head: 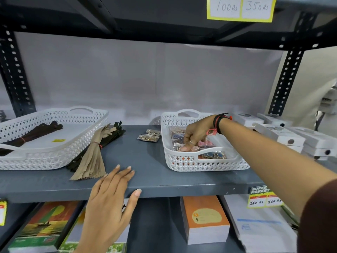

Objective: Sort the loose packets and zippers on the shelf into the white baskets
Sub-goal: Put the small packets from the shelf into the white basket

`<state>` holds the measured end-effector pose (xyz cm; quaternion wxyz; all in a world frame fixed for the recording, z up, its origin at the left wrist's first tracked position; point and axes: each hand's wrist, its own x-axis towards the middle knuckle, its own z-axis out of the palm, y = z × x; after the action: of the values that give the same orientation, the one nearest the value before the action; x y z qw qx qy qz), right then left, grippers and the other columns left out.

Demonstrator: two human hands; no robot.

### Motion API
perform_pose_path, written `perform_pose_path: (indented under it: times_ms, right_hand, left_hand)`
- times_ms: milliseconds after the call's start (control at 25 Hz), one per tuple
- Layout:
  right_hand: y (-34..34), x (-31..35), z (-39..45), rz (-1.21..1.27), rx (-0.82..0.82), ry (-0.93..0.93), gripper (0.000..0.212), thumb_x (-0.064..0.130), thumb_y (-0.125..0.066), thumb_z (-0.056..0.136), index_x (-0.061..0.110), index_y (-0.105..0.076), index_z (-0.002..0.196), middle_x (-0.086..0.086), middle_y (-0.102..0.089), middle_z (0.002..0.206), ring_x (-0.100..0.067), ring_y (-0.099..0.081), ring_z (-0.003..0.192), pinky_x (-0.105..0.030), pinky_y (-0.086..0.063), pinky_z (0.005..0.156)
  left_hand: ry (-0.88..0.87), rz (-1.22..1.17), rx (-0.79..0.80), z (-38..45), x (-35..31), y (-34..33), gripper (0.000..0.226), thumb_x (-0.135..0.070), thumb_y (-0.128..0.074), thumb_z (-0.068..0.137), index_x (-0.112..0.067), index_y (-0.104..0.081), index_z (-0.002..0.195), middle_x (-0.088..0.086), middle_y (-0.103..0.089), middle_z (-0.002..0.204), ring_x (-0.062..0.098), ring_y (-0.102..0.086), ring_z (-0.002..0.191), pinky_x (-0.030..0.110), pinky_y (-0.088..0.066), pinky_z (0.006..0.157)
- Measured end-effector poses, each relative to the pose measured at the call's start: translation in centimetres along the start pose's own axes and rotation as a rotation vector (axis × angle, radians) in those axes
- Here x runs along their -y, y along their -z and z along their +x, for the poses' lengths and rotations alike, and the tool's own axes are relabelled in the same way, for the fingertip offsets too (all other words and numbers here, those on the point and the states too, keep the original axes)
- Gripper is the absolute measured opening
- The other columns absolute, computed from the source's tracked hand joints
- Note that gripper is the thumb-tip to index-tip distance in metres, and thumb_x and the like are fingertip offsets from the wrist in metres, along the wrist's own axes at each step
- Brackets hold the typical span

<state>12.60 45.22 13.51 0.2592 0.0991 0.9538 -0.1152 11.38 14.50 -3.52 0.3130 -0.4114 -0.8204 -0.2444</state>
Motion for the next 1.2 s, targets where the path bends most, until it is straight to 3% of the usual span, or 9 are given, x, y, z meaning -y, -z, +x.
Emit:
perform_pose_path:
  times_ms: [200, 360, 440, 520, 600, 760, 880, 1000, 1200]
  right_hand:
    - [0.6, -1.1, -0.5, 0.151, -0.211, 0.106, 0.007, 0.028, -0.074, 0.079, 0.023, -0.068, 0.078, 0.010, -0.063, 0.064, -0.002, -0.048, 0.051, -0.014, -0.038, 0.050]
    - [0.4, -1.0, -0.7, 0.083, -0.161, 0.090, 0.004, 0.023, -0.074, 0.079, 0.025, -0.072, 0.081, 0.019, -0.070, 0.060, 0.011, -0.058, 0.050, -0.009, -0.046, 0.058]
    - [0.0, -0.9, -0.5, 0.046, -0.195, 0.080, 0.014, 0.026, -0.074, 0.078, 0.021, -0.073, 0.090, 0.019, -0.068, 0.064, 0.015, -0.058, 0.050, -0.003, -0.046, 0.055]
    - [-0.2, -1.0, -0.6, 0.071, -0.211, 0.075, 0.013, 0.027, -0.075, 0.077, 0.022, -0.073, 0.089, 0.017, -0.065, 0.067, 0.008, -0.057, 0.053, -0.004, -0.045, 0.051]
    - [-0.2, -1.2, -0.9, 0.111, -0.209, 0.069, 0.013, 0.029, -0.076, 0.076, 0.024, -0.073, 0.088, 0.012, -0.064, 0.069, -0.001, -0.056, 0.062, -0.013, -0.048, 0.058]
    - [0.2, -1.9, -1.6, 0.180, -0.200, 0.038, 0.033, 0.022, -0.075, 0.078, 0.012, -0.070, 0.109, -0.001, -0.067, 0.089, -0.009, -0.061, 0.076, -0.025, -0.055, 0.074]
    - [0.5, -2.8, -2.2, 0.102, -0.103, -0.038, 0.026, 0.004, -0.069, 0.081, 0.015, -0.066, 0.104, -0.001, -0.069, 0.092, -0.012, -0.064, 0.081, -0.023, -0.056, 0.070]
    - [-0.1, -3.1, -2.3, 0.067, -0.058, -0.102, 0.039, -0.015, -0.051, 0.081, 0.013, -0.060, 0.108, 0.001, -0.066, 0.088, -0.007, -0.063, 0.073, -0.019, -0.056, 0.062]
    - [-0.1, -2.7, -3.1, 0.064, -0.068, -0.105, 0.042, -0.012, -0.055, 0.082, 0.007, -0.058, 0.120, 0.000, -0.068, 0.092, -0.005, -0.062, 0.072, -0.018, -0.052, 0.060]
  left_hand:
    - [0.004, -0.001, 0.011, -0.1, 0.0, 0.1, 0.049, -0.047, -0.038, 0.095, -0.016, -0.064, 0.123, -0.004, -0.061, 0.130, 0.016, -0.045, 0.132, 0.027, -0.023, 0.110]
    - [0.006, -0.008, 0.003, 0.0, -0.1, 0.1, 0.048, -0.047, -0.039, 0.094, -0.016, -0.065, 0.121, -0.004, -0.062, 0.129, 0.015, -0.045, 0.131, 0.027, -0.023, 0.109]
    - [0.005, -0.008, 0.004, 0.0, -0.2, 0.2, 0.049, -0.047, -0.038, 0.095, -0.015, -0.065, 0.120, -0.003, -0.062, 0.129, 0.016, -0.045, 0.131, 0.026, -0.023, 0.109]
    - [0.007, -0.006, 0.007, 0.0, -0.2, 0.1, 0.051, -0.049, -0.035, 0.096, -0.015, -0.065, 0.120, -0.003, -0.062, 0.129, 0.016, -0.045, 0.131, 0.027, -0.024, 0.109]
    - [0.009, -0.006, 0.009, 0.0, -0.1, 0.1, 0.054, -0.051, -0.032, 0.097, -0.015, -0.065, 0.120, -0.003, -0.062, 0.130, 0.016, -0.046, 0.131, 0.029, -0.026, 0.108]
    - [0.010, -0.008, 0.007, 0.0, -0.2, 0.1, 0.053, -0.050, -0.033, 0.097, -0.014, -0.065, 0.120, -0.003, -0.062, 0.130, 0.016, -0.046, 0.131, 0.028, -0.026, 0.108]
    - [0.005, -0.009, 0.004, 0.0, -0.1, 0.1, 0.051, -0.049, -0.036, 0.096, -0.014, -0.065, 0.120, -0.003, -0.062, 0.129, 0.015, -0.046, 0.131, 0.027, -0.025, 0.108]
    - [-0.002, -0.010, -0.008, 0.1, 0.0, 0.0, 0.050, -0.048, -0.036, 0.096, -0.015, -0.065, 0.120, -0.004, -0.061, 0.130, 0.015, -0.045, 0.132, 0.032, -0.029, 0.107]
    - [-0.011, -0.006, -0.012, 0.1, 0.1, -0.1, 0.050, -0.047, -0.037, 0.095, -0.015, -0.065, 0.121, -0.004, -0.061, 0.131, 0.015, -0.044, 0.133, 0.029, -0.026, 0.108]
